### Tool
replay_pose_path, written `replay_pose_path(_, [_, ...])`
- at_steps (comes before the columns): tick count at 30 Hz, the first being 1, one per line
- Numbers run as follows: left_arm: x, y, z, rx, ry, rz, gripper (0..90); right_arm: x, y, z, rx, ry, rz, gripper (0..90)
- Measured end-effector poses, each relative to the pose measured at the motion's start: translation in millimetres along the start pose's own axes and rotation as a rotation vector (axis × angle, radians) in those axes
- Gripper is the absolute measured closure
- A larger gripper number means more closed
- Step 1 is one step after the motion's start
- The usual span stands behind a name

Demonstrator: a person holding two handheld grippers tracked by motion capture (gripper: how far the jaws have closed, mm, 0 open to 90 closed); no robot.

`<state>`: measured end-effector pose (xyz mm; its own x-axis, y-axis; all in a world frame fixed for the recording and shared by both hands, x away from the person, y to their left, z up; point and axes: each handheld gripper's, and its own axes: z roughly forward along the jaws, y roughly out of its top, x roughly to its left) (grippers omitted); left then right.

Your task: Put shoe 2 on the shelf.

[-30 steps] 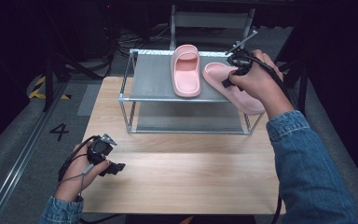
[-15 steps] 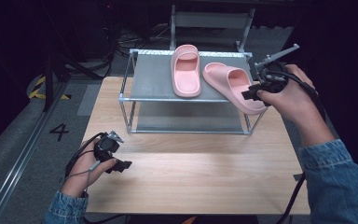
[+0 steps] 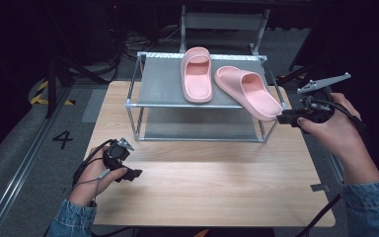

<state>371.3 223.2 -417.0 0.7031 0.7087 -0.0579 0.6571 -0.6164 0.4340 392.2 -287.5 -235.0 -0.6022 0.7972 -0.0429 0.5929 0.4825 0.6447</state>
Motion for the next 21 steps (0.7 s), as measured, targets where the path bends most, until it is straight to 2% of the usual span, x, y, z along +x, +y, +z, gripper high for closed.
replay_pose_path(3, [0.4,-0.5,0.1,-0.004,0.005,0.004,18.5,-1.0,-9.0,3.9,0.003,0.004,0.004,74.4])
replay_pose_path(6, [0.0,-0.8,0.7,-0.003,0.005,0.0,18.7,-5.0,-15.7,9.2,0.018,0.012,0.033,78.4])
replay_pose_path(11, [-0.5,-0.9,1.5,0.001,0.001,-0.007,18.8,-12.4,-20.5,18.0,0.047,-0.019,0.043,87.1])
replay_pose_path(13, [-0.3,-1.2,1.9,0.002,0.0,-0.008,18.8,-14.5,-21.1,21.0,0.057,-0.018,0.046,89.7])
replay_pose_path(21, [0.0,-1.7,2.8,0.004,-0.004,-0.001,19.0,-14.5,-18.5,33.4,0.048,-0.009,0.045,90.0])
